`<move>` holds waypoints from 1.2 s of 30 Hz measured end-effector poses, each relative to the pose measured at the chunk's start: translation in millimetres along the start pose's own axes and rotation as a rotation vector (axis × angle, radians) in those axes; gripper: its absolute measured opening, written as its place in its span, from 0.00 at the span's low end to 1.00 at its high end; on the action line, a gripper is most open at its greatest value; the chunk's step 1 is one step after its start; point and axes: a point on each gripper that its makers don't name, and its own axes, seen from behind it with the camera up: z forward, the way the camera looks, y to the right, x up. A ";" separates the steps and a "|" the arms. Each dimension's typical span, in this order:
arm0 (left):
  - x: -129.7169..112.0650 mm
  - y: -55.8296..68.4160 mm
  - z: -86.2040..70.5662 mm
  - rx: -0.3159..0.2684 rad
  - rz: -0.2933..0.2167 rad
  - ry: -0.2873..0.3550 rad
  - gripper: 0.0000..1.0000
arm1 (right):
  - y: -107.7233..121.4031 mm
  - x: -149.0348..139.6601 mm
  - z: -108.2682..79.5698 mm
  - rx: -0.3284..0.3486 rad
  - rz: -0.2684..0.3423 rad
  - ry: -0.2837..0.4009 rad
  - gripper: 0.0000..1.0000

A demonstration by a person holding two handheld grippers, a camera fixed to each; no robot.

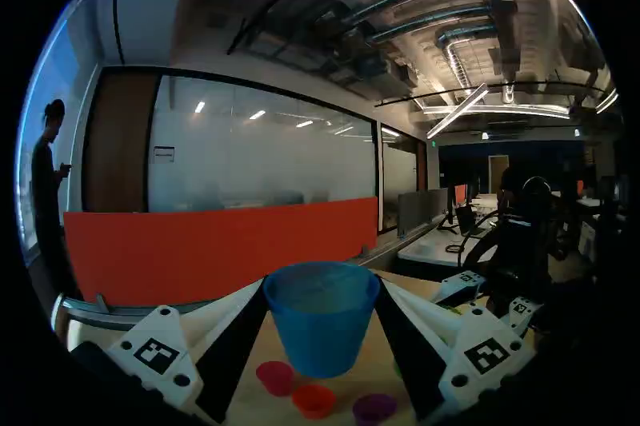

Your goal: Pour water

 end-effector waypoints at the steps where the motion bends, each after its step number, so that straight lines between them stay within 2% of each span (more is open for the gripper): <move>1: -1.6 -1.0 -0.5 0.003 0.003 -0.004 0.88 | 1.0 -0.1 -0.5 -0.003 -0.001 -0.001 0.90; 18: -24.6 -17.1 -16.3 0.041 0.029 -0.044 0.89 | 38.6 1.4 -23.0 -0.090 -0.014 -0.018 0.90; 27: -40.0 -19.2 -25.6 0.056 0.057 -0.067 0.89 | 60.9 -0.6 -37.3 -0.145 -0.024 -0.031 0.90; 36: -52.9 -20.9 -31.3 0.059 0.060 -0.083 0.89 | 76.9 2.7 -50.0 -0.187 -0.019 -0.026 0.90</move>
